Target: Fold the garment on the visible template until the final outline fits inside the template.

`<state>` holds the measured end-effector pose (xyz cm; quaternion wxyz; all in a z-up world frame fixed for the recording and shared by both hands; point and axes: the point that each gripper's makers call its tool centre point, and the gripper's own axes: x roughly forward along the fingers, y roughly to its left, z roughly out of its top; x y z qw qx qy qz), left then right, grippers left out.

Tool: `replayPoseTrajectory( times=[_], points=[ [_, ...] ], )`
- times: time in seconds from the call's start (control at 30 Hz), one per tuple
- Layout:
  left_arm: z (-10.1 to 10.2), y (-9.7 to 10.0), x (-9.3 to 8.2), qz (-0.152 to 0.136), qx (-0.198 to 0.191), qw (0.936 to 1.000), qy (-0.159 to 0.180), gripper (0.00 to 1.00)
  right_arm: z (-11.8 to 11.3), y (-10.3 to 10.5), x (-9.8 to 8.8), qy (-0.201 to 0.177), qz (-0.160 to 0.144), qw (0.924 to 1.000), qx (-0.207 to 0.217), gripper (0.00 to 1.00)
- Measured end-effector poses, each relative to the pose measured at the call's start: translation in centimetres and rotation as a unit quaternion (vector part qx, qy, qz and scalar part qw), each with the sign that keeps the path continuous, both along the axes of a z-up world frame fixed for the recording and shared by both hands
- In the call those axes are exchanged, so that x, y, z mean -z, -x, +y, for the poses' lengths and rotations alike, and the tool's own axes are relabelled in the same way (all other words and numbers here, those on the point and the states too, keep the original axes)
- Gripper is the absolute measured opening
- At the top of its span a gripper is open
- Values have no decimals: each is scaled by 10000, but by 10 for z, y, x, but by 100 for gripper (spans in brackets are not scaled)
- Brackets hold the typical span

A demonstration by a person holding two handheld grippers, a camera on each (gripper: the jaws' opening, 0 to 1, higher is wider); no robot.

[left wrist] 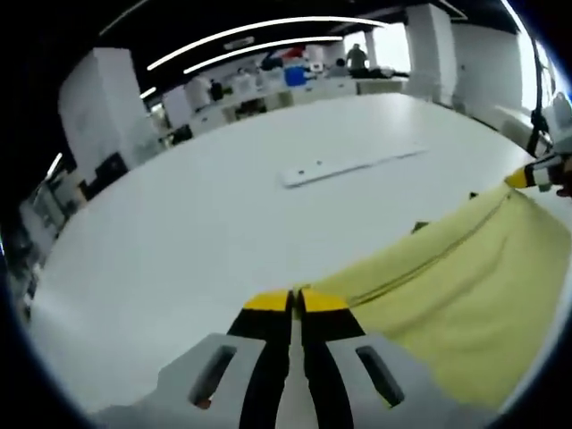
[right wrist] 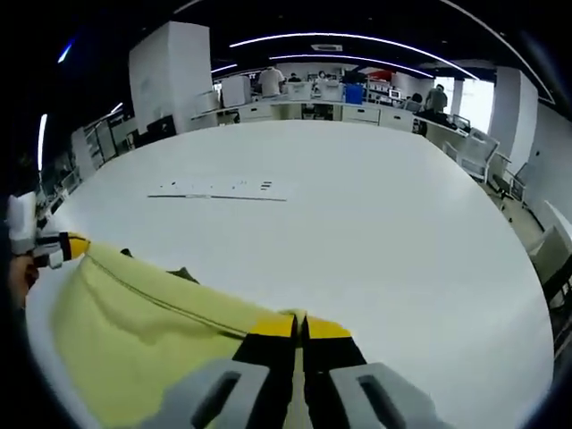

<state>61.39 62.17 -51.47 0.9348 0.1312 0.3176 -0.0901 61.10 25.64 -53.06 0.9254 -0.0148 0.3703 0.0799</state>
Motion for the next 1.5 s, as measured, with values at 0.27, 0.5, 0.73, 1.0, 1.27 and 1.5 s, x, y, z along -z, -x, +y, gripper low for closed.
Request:
replayPoseTrajectory(
  times=[0.27, 0.5, 0.73, 1.0, 1.27, 1.5],
  points=[
    [-2, -5, 7, -110, 658, 9972, -325, 1, 2, 0, 2, -74, 27, 9999, -67, 0],
    [1, 4, -3, -258, 1119, 9932, -173, 26, 3, 2, -16, -150, -328, 9985, -407, 14],
    [0, 15, -7, -395, 1754, 9836, -166, 28, 4, 10, -31, 12, -656, 9931, -971, 23],
    [-8, 10, 4, -513, 1805, 9819, -242, 30, -1, 16, -15, 195, -572, 9911, -1184, 27],
    [-13, -9, 5, -602, 1619, 9847, -233, 31, 2, -5, -2, 5, -576, 9949, -830, 30],
    [2, -22, -1, -631, 636, 9956, 260, 35, 1, -26, -4, -196, -725, 9965, -357, 30]
  ],
)
